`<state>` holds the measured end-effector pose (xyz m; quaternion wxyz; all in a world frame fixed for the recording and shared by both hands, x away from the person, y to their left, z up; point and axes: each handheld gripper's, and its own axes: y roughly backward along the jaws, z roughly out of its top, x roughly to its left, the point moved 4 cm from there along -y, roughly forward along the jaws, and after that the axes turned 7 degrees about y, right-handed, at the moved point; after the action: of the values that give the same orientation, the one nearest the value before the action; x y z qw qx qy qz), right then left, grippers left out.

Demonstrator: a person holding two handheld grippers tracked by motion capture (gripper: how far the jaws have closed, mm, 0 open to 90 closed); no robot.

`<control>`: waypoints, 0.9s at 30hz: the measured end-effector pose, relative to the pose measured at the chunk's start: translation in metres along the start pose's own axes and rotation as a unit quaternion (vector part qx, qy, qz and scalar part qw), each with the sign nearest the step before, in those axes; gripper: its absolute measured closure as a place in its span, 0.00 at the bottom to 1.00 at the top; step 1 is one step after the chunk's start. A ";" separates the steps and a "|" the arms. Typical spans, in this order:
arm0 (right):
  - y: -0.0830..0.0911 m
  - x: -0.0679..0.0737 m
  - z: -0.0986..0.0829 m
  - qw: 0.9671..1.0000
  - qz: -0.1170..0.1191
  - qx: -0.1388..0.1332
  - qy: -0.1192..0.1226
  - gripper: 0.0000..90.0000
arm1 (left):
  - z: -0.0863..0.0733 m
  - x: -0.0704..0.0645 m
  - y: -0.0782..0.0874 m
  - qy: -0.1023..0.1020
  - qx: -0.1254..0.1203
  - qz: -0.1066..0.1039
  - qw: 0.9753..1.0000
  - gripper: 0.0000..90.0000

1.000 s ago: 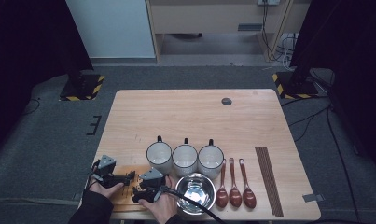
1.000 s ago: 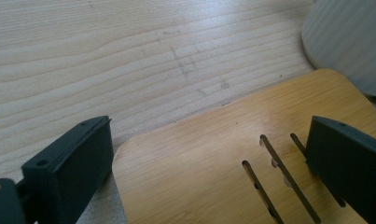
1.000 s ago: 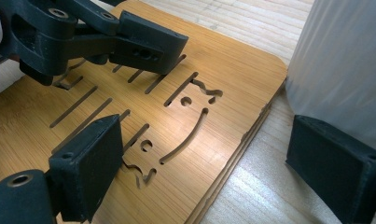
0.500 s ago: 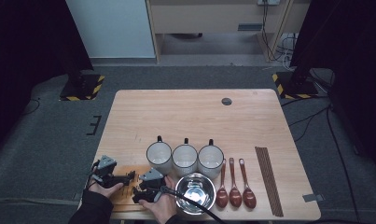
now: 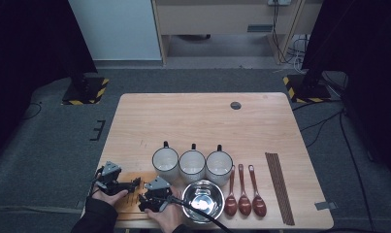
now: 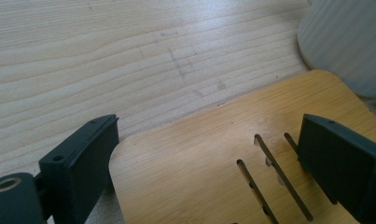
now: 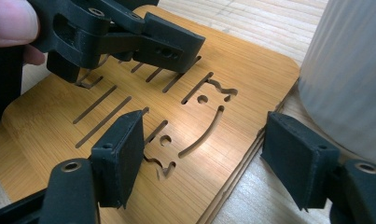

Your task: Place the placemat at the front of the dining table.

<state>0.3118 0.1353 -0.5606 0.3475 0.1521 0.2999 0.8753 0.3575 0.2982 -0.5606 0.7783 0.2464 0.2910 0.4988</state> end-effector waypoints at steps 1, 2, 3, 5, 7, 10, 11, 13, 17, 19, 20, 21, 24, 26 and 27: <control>0.000 0.000 0.000 1.000 -0.001 -0.001 -0.001 0.34 | 0.000 0.000 0.000 0.000 0.000 0.001 1.000 0.07; 0.000 0.000 0.000 1.000 -0.002 0.000 -0.001 0.34 | 0.000 0.000 0.000 0.001 0.002 0.001 1.000 0.07; 0.000 0.001 0.000 1.000 -0.002 -0.001 -0.002 0.34 | 0.001 0.000 0.000 0.002 0.003 0.002 1.000 0.07; 0.001 0.001 0.000 1.000 -0.006 -0.002 -0.004 0.35 | 0.001 0.000 0.000 0.004 0.004 0.005 1.000 0.07; 0.001 0.001 0.000 1.000 -0.008 -0.002 -0.006 0.37 | 0.002 0.000 0.000 0.006 0.006 0.006 1.000 0.07; 0.001 0.001 0.000 1.000 -0.009 -0.004 -0.003 0.37 | 0.002 0.000 0.000 0.006 0.009 0.006 1.000 0.07; 0.001 0.001 0.000 1.000 -0.009 -0.003 -0.003 0.37 | 0.002 -0.001 -0.001 0.007 0.008 0.006 1.000 0.07; 0.001 0.001 0.000 1.000 -0.009 -0.004 -0.002 0.37 | 0.003 -0.001 -0.001 0.008 0.010 0.008 1.000 0.07; 0.002 0.001 0.001 1.000 -0.009 -0.002 -0.003 0.38 | 0.003 -0.001 0.000 0.013 0.014 0.008 1.000 0.07; 0.003 0.001 0.002 1.000 -0.009 -0.003 0.000 0.38 | 0.003 0.000 0.001 0.021 0.014 0.006 1.000 0.07; 0.003 0.001 0.002 1.000 -0.008 -0.004 0.001 0.38 | 0.004 0.000 0.001 0.022 0.015 0.005 1.000 0.07; 0.004 0.001 0.003 1.000 -0.008 -0.006 0.002 0.38 | 0.003 0.001 0.002 0.027 0.015 0.003 1.000 0.07; 0.005 0.002 0.004 1.000 -0.005 -0.006 0.005 0.38 | 0.004 0.001 0.004 0.030 0.015 0.004 0.999 0.07; 0.006 0.002 0.006 1.000 -0.006 -0.009 0.010 0.38 | 0.005 0.000 0.006 0.031 0.012 0.005 0.999 0.07; 0.007 0.002 0.006 1.000 -0.005 -0.009 0.012 0.38 | 0.006 0.000 0.007 0.032 0.012 0.005 0.999 0.07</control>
<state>0.3098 0.1353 -0.5513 0.3501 0.1371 0.2968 0.8778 0.3571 0.3001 -0.5520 0.7631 0.2409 0.3201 0.5072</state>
